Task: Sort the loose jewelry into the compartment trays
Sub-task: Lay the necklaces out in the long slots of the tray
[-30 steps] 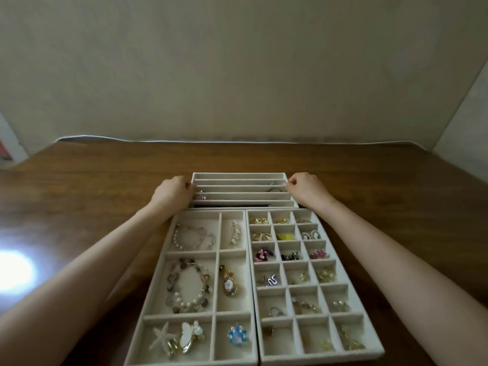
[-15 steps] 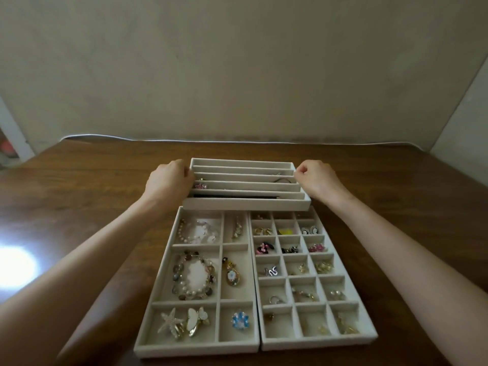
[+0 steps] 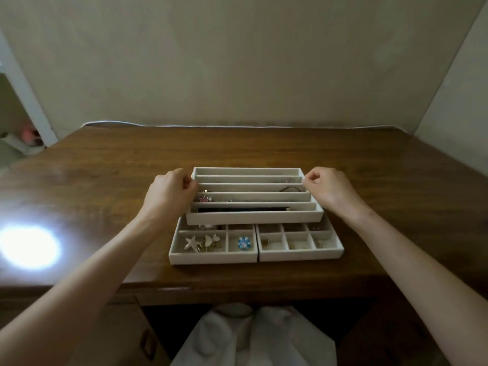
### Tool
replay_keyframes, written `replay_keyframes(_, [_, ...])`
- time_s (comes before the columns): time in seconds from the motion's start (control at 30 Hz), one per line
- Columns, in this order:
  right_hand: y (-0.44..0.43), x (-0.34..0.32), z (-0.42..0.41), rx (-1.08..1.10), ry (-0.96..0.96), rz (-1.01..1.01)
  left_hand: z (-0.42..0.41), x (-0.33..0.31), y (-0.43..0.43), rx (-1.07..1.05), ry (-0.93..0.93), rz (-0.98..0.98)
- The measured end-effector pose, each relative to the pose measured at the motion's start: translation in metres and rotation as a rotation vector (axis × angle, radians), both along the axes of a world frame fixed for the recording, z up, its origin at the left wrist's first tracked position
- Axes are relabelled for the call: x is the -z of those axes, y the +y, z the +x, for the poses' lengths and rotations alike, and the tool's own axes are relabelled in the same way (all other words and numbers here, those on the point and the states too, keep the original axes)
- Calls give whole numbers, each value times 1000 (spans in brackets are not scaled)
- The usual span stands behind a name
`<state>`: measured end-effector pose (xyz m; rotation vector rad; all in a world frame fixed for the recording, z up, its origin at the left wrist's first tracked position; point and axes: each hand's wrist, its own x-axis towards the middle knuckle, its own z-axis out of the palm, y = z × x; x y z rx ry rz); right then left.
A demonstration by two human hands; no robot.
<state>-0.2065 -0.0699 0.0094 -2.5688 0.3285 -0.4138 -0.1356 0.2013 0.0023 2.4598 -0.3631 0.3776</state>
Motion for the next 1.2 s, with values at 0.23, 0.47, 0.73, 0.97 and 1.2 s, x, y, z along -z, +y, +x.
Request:
replay_keyframes(0.23, [10, -4, -32, 1, -5, -4, -30, 6, 9, 36, 54, -57])
replay_keyframes(0.47, [11, 9, -43, 18, 1, -17, -39, 16, 11, 21, 40, -36])
replay_keyframes(0.73, [4, 10, -38, 8, -19, -84, -25, 13, 16, -33, 6, 33])
replay_keyframes(0.97, [2, -14, -10, -309, -101, 4, 15, -8, 2, 431, -104, 9])
replay_keyframes(1.2, [-3, -26, 41, -695, 197, 81, 56, -23, -34, 849, 51, 191])
